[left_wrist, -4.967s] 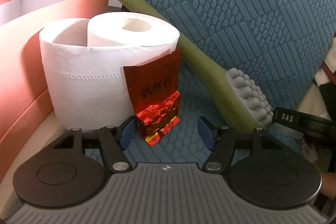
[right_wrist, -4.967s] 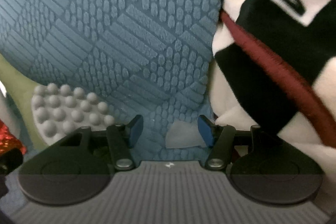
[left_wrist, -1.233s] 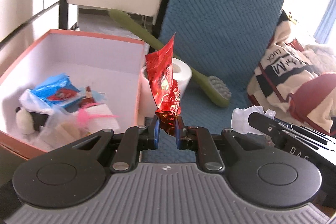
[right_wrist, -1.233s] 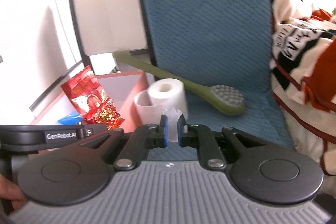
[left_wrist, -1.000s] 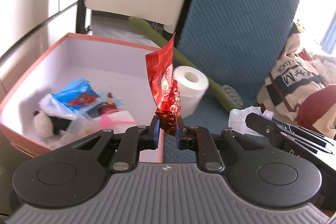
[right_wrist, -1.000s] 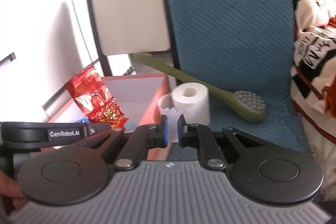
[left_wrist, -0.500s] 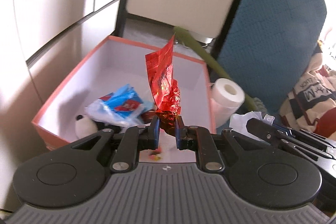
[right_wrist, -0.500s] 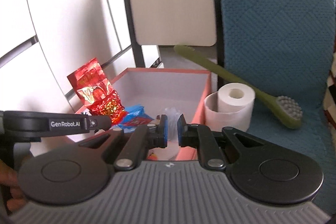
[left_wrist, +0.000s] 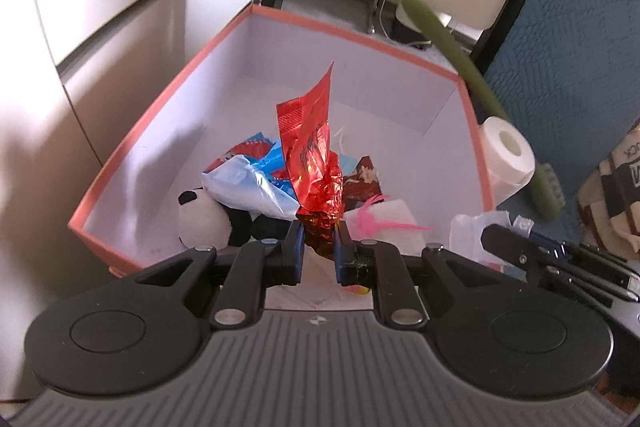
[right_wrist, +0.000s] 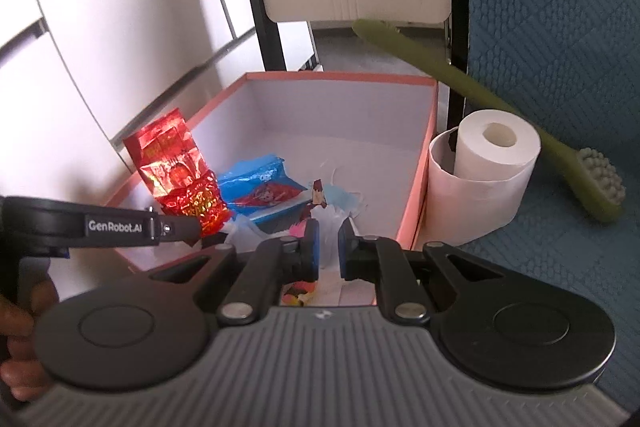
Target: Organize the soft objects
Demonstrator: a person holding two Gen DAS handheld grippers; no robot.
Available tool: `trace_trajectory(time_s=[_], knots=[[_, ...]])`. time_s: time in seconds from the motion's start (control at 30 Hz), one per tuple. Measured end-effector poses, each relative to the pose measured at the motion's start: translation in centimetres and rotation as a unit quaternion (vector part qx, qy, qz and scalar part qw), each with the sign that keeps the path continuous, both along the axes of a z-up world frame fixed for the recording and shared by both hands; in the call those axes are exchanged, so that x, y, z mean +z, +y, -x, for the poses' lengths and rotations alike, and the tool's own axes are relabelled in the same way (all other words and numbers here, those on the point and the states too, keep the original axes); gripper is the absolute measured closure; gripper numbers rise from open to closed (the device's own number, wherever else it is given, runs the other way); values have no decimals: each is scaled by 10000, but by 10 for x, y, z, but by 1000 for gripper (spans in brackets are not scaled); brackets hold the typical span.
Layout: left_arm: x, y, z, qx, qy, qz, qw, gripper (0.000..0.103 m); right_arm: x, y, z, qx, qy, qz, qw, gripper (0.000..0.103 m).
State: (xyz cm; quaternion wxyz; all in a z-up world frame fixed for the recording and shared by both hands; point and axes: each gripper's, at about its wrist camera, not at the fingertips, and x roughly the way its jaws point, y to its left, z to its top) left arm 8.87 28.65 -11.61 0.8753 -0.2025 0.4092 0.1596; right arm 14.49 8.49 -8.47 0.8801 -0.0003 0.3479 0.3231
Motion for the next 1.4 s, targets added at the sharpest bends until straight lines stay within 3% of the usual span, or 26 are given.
trace_trajectory(time_s=[0.37,0.4,0.5,0.53,0.6,1.03,1.4], knots=[[-16,14,-26,-256,139,160,9994,85,-24,28,-30,-37,255,115,9996,85],[-15,13,-26,-293,141,139,9994,83,-25,29,-31,-39,256,134,9996,78],[-9,7,-21,-369,84,-54,9993,58,-24,27,-31,-73,273,110,9995,76],[-4,7,-18,-370,15,-39,9993,51,-22,26,-32,-91,275,100,9995,70],[3,6,-12,-383,-43,5,9993,51,-19,23,-32,-184,260,56,9995,65],[76,-14,44,-358,-493,-388,9974,51,41,-22,2,-419,-213,-430,9980,65],[115,-42,98,-299,-726,-588,9952,51,82,-54,47,-107,-440,-517,9976,65]])
